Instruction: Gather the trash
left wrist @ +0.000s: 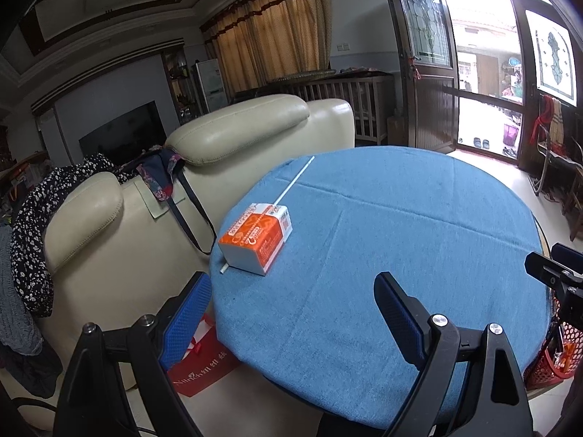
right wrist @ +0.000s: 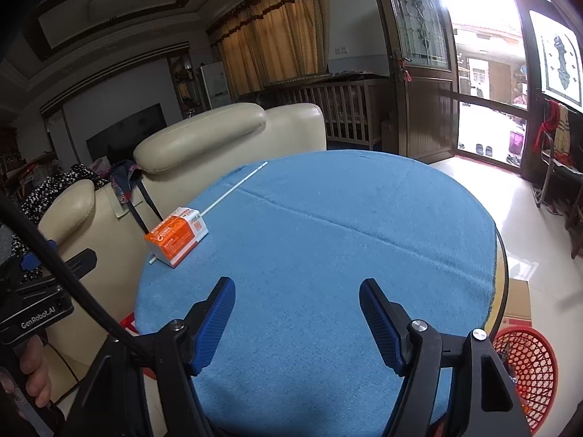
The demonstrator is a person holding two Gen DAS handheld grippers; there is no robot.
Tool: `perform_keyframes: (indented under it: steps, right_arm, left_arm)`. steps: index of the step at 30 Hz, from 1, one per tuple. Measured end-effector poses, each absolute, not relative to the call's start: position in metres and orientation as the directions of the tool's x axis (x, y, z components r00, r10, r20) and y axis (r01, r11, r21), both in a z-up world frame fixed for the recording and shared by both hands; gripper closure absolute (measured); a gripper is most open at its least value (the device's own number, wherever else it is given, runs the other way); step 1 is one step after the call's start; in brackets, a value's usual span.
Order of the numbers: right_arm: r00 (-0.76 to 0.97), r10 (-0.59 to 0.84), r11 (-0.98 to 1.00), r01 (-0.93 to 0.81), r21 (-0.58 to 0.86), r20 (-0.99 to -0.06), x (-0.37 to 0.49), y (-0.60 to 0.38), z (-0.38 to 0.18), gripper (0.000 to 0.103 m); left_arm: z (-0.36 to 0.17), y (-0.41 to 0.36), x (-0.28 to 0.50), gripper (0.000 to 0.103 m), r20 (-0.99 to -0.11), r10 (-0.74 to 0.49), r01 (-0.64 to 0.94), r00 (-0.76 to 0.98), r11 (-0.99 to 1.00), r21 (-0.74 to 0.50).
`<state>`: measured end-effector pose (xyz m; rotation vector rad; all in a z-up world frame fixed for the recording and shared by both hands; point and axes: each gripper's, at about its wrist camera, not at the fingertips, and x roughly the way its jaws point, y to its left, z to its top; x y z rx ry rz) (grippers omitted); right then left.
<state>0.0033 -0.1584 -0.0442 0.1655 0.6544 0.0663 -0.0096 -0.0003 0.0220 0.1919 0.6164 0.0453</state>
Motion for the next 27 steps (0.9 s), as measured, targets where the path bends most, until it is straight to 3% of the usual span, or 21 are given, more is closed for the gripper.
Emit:
perform_keyframes:
  steps: [15,27]
  right_arm:
    - [0.714,0.077,0.985,0.054,0.164,-0.696,0.038,-0.168,-0.091,0.029]
    - [0.678,0.011,0.979,0.143,0.146,-0.735,0.1,-0.204,-0.134,0.029]
  left_arm:
    - [-0.037,-0.008,0.036,0.012,-0.688,0.08,0.062,0.722,0.982,0.179]
    - [-0.098,-0.027,0.121,0.012,-0.781,0.05,0.081,0.622,0.989,0.127]
